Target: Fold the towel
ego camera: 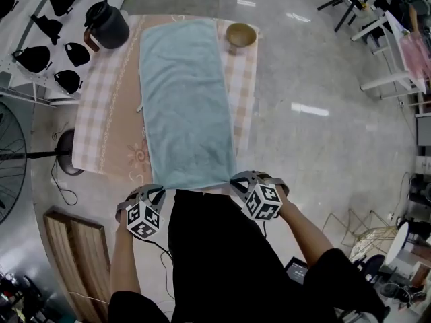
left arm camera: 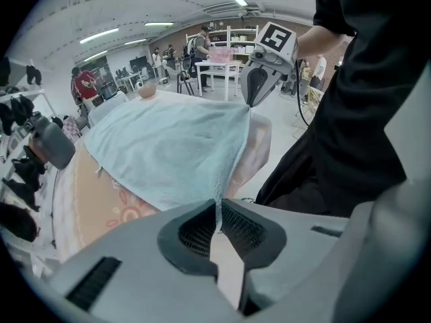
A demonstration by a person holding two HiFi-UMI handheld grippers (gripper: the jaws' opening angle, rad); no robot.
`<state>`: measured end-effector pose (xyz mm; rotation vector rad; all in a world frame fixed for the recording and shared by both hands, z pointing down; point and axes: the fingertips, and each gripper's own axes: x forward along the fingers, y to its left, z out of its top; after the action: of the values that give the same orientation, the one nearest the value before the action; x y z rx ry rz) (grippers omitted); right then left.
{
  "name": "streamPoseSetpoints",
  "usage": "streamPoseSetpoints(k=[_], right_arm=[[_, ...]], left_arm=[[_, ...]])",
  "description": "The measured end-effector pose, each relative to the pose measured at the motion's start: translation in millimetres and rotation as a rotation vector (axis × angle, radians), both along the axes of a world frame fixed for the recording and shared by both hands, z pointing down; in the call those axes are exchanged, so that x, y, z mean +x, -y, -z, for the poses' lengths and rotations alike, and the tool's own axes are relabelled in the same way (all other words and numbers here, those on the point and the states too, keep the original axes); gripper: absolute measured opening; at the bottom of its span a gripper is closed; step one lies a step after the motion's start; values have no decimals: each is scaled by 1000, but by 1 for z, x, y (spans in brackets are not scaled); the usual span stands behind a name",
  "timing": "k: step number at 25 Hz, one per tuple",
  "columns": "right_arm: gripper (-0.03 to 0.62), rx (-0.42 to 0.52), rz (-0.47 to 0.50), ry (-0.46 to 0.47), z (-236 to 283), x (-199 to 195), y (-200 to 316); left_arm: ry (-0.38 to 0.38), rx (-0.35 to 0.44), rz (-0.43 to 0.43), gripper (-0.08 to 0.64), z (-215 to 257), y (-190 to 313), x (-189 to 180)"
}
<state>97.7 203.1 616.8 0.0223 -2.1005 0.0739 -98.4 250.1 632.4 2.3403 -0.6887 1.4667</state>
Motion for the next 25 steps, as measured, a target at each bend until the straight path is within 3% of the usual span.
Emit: streamPoseSetpoints(k=[5, 10, 17, 25], right_arm=[[15, 2, 7, 19, 18, 4, -15], [15, 48, -4, 55, 47, 8, -15], [14, 186, -55, 99, 93, -9, 48], [14, 296, -105, 103, 143, -31, 140]], left_arm=[[-29, 6, 26, 31, 21, -13, 4], [-42, 63, 67, 31, 55, -8, 5], [4, 193, 89, 31, 97, 50, -12], [-60, 310, 110, 31, 145, 146, -34]])
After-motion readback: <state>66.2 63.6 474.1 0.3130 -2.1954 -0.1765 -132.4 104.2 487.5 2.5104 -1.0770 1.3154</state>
